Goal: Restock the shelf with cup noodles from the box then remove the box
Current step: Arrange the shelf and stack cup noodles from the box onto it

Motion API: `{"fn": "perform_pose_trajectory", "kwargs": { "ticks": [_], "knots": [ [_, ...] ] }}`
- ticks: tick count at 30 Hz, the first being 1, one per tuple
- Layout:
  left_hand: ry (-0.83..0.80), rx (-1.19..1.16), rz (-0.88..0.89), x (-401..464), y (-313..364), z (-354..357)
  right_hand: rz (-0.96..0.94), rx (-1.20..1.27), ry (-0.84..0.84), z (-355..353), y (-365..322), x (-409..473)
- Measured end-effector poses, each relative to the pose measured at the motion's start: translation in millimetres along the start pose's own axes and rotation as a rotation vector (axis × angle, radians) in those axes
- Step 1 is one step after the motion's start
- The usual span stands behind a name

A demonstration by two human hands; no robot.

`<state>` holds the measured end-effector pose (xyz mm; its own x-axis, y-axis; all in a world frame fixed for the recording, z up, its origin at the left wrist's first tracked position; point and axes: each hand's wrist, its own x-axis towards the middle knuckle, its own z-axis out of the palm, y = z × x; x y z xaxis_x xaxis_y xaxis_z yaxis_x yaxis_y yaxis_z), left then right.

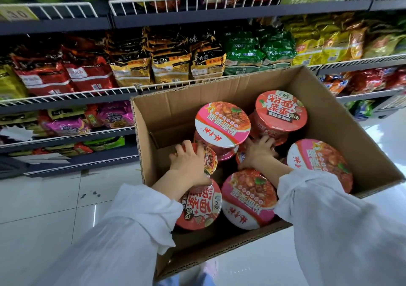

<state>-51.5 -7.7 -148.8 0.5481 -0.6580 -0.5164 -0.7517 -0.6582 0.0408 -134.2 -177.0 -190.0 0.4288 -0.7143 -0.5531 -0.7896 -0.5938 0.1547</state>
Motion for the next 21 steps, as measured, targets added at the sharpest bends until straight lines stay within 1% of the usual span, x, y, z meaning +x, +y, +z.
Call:
{"fn": "perform_pose_trajectory", "kwargs": {
  "ticks": [5,10,13,17,21],
  "knots": [
    [0.001,0.003,-0.002,-1.5,2.3,-0.1,0.023,-0.135,0.103,-1.4,-12.1,-13.1],
    [0.002,0.005,0.002,-1.1,-0.3,-0.9,-0.022,-0.2,0.178,1.9,-11.7,-17.8],
    [0.003,0.005,-0.001,-1.5,-0.4,0.2,-0.045,-0.164,0.206,-2.6,-1.5,-21.2],
    [0.012,0.01,-0.008,-3.4,0.5,-0.7,-0.07,-0.069,0.157,-15.7,11.9,-28.2],
    [0.012,-0.002,-0.014,-7.7,1.4,-3.6,-0.09,-0.018,0.181,-22.3,20.1,-41.5]
  ]
}}
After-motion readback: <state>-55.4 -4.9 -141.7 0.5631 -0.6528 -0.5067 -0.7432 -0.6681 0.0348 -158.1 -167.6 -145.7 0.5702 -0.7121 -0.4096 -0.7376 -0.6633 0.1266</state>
